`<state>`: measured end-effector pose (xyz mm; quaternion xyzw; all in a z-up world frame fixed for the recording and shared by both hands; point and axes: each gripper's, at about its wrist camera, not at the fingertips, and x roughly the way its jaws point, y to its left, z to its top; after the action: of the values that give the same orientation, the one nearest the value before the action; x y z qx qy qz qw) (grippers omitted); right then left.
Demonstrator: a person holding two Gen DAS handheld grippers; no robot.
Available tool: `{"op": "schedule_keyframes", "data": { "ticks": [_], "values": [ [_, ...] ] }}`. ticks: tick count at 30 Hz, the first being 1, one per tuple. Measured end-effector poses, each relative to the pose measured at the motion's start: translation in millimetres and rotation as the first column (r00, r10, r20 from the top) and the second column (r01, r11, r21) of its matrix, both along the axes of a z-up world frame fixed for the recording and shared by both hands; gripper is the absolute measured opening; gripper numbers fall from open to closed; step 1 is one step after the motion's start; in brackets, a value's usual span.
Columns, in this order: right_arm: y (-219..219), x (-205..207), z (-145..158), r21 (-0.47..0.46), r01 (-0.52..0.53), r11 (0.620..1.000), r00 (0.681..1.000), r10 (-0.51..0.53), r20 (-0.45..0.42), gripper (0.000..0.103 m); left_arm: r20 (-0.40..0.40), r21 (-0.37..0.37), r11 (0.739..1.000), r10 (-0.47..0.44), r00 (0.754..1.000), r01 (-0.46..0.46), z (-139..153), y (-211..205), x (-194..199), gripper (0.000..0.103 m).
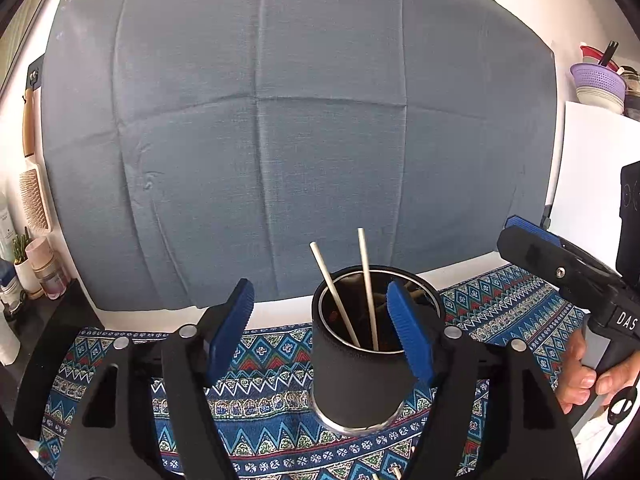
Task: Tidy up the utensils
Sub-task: 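Lower the sticks into the black holder and open both tools, then move the left tool back and grasp a stick while the right tool grasps another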
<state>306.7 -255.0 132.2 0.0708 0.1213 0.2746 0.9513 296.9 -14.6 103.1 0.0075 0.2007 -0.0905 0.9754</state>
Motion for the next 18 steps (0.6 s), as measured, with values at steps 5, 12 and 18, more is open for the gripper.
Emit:
{"op": "schedule_keyframes", "data": {
  "ticks": [5,12,18],
  "values": [
    [1.5,-11.3,3.3,-0.039,0.009,0.999,1.0,-0.01,-0.018,0.088,-0.05,0.036,0.999,0.027,0.998,-0.026,-4.9,0.1,-4.2,0.091],
    [-4.9,-10.6,-5.7,-0.056,0.017,0.998,0.988,-0.026,-0.154,0.09,-0.181,0.072,0.997,-0.002,0.983,0.015,-27.3,-0.6,-6.9,0.097],
    [-10.9,-11.1,-19.9,-0.096,0.044,0.994,0.968,-0.066,-0.241,0.09,-0.282,0.194,0.981,0.029,0.959,0.027,-55.8,-7.0,-6.8,0.097]
  ]
}}
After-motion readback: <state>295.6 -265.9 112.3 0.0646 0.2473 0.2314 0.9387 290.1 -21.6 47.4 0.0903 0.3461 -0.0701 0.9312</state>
